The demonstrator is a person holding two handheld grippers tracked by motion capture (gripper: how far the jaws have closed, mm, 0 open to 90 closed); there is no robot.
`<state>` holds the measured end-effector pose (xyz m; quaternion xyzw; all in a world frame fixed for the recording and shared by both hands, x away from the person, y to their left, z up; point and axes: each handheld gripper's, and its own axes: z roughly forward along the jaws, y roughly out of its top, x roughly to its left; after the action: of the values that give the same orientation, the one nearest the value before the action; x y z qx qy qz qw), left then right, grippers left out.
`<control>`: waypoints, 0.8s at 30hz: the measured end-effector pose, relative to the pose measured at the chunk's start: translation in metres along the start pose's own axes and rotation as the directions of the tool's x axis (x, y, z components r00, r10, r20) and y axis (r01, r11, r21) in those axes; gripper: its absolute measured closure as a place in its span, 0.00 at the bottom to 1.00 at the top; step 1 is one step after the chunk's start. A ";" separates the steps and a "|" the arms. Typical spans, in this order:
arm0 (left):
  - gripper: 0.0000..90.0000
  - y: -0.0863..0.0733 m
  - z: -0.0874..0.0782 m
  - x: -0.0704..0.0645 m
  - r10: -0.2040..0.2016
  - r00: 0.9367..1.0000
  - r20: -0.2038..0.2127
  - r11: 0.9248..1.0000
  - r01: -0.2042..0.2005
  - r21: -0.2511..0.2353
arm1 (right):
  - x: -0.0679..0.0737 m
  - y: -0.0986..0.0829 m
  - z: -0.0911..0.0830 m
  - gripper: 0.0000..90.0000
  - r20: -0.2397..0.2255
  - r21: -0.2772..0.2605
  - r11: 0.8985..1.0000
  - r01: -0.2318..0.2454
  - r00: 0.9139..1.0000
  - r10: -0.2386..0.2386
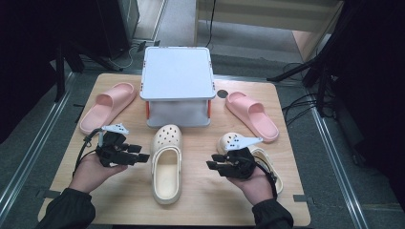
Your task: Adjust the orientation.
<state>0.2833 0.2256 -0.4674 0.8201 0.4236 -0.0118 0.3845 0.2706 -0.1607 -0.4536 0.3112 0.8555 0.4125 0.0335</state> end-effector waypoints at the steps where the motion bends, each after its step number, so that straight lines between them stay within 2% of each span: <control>1: 0.45 0.001 0.000 0.000 0.000 1.000 0.002 1.000 0.000 -0.005 | 0.000 -0.002 -0.002 0.73 0.003 0.001 1.000 -0.001 1.000 0.001; 12: 0.44 0.005 0.003 0.004 0.000 1.000 0.010 1.000 0.000 -0.001 | -0.007 -0.016 -0.024 0.72 0.033 0.007 1.000 -0.023 0.999 0.023; 17: 0.44 0.007 0.004 0.006 0.000 1.000 0.010 1.000 0.000 0.001 | -0.013 -0.025 -0.037 0.71 0.062 0.016 0.999 -0.039 0.997 0.038; 24: 0.44 0.010 0.007 0.008 0.001 1.000 0.021 1.000 -0.001 0.008 | -0.025 -0.036 -0.053 0.71 0.100 0.011 0.997 -0.083 0.992 0.081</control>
<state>0.2974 0.2228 -0.4688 0.8215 0.4192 -0.0221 0.3858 0.2558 -0.2278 -0.4501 0.3665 0.8424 0.3908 0.0568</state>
